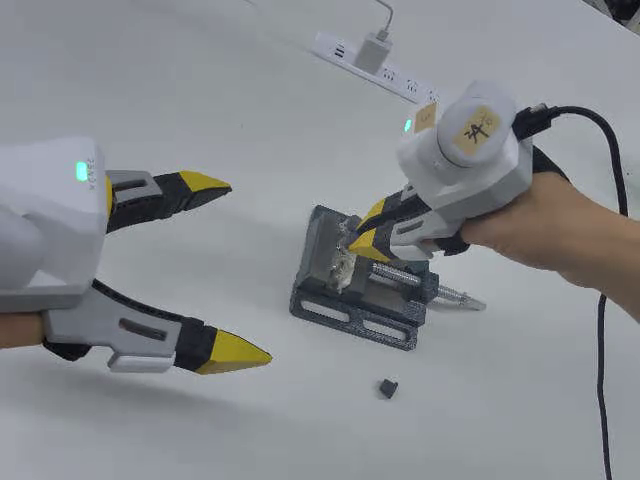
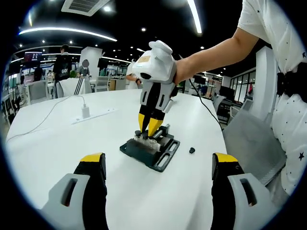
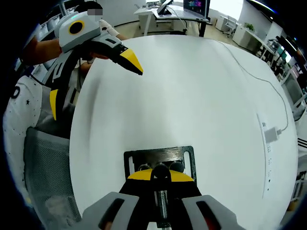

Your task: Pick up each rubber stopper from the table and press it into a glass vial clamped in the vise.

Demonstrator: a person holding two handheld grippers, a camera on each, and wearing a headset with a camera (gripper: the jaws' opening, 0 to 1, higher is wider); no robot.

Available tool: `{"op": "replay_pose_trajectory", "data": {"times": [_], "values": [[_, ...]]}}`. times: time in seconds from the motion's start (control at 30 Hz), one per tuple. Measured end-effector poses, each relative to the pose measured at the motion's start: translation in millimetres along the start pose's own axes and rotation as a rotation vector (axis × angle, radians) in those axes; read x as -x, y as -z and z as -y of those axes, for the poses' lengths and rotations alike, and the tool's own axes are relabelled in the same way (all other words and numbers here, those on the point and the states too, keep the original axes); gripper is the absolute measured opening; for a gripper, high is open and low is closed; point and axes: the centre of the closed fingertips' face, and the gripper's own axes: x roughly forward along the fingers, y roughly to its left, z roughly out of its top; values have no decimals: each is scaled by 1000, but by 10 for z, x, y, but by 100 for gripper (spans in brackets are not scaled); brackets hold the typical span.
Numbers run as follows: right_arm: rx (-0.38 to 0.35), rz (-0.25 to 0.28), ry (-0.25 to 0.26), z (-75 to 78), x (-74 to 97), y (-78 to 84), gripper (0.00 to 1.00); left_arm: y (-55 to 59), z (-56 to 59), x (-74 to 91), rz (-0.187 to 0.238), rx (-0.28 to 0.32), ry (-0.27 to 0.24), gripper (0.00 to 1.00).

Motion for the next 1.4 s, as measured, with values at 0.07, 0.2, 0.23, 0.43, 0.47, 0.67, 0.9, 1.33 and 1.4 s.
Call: {"op": "replay_pose_trajectory", "data": {"times": [0.07, 0.2, 0.23, 0.43, 0.47, 0.67, 0.9, 1.33, 1.4], "values": [[-3, -1, 0, 3, 1, 2, 5, 5, 2, 2, -1, 1, 0, 91], [-3, -3, 0, -27, 12, -14, 5, 12, 13, 3, -2, 3, 1, 91], [0, -5, 0, -34, 13, -18, 5, 12, 14, 3, -1, 3, 1, 90], [48, -30, 18, -64, 15, -43, 5, 9, 12, 7, 3, 6, 0, 90], [50, -33, 20, -68, 16, -45, 5, 7, 12, 6, 5, 8, 0, 90], [52, -43, 34, -35, 0, -34, 4, -12, 14, -12, 10, 9, 5, 89], [43, -48, 29, -22, -9, -32, 3, -28, 13, -28, 16, 13, 4, 88], [63, -74, 60, 1, -18, -20, 2, -60, 25, -45, 25, 11, 9, 88], [66, -78, 60, 1, -22, -21, 2, -56, 29, -49, 23, 11, 9, 88]]}}
